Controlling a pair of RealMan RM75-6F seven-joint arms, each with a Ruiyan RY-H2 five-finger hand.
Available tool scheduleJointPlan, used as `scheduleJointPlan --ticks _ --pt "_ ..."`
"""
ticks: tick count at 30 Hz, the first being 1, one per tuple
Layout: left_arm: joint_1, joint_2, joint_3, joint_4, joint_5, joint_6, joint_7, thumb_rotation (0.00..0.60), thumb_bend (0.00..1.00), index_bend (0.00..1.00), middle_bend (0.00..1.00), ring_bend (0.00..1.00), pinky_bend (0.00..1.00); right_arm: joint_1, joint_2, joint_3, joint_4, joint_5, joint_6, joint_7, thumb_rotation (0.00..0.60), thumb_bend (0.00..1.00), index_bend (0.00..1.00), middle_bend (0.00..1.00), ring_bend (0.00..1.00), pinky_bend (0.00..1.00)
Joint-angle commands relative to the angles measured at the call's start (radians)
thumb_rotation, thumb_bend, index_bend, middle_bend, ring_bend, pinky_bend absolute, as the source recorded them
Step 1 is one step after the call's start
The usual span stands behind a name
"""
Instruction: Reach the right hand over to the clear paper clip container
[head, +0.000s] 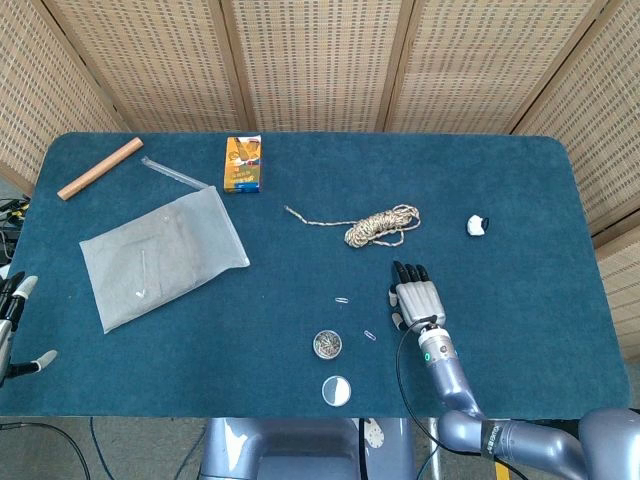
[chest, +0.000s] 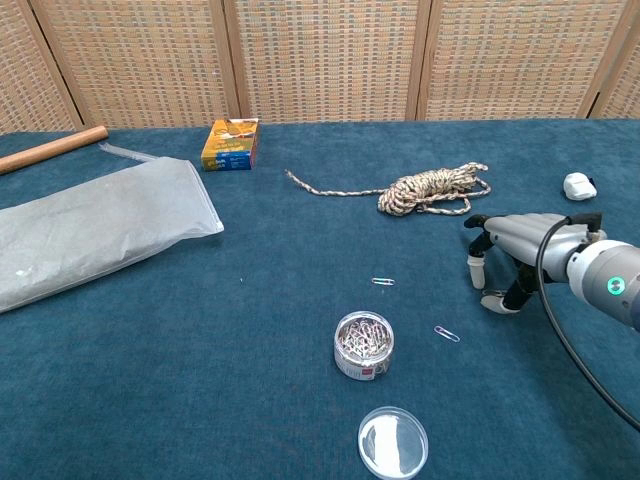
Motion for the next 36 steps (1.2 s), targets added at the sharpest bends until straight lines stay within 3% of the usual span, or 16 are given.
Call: scheduleJointPlan --ticks 1,10,17,23,31,36 --pt "-0.001 0.000 0.000 0.000 0.000 -0.001 0.001 0.600 0.00 0.00 0.00 0.00 0.00 0.001 0.007 -0.002 -0.003 0.015 -0.003 -0.010 0.600 0.34 0.51 0.00 0.00 0.00" --pt "0.000 -0.001 0.002 -0.001 0.001 0.000 0.003 0.600 0.00 0.00 0.00 0.00 0.00 0.005 0.013 -0.004 -0.001 0.028 -0.004 -0.009 0.600 0.43 0.65 0.00 0.00 0.00" --pt "-0.001 0.000 0.002 -0.002 0.001 -0.001 0.002 0.600 0.00 0.00 0.00 0.00 0.00 0.004 0.020 -0.006 -0.013 0.013 0.004 0.001 0.600 0.46 0.68 0.00 0.00 0.00" --pt "-0.001 0.000 0.003 -0.001 0.002 -0.001 0.001 0.600 0.00 0.00 0.00 0.00 0.00 -0.001 0.062 -0.003 -0.098 -0.036 0.030 0.023 0.600 0.46 0.69 0.00 0.00 0.00" --pt "-0.001 -0.001 0.005 -0.003 0.007 -0.001 0.005 0.600 0.00 0.00 0.00 0.00 0.00 0.017 0.146 -0.009 -0.314 -0.135 0.030 0.031 0.600 0.46 0.70 0.00 0.00 0.00" --pt "0.000 -0.001 0.006 -0.004 0.009 0.002 0.004 0.600 0.00 0.00 0.00 0.00 0.00 0.053 0.152 -0.006 -0.406 -0.131 0.008 0.000 0.600 0.46 0.69 0.00 0.00 0.00"
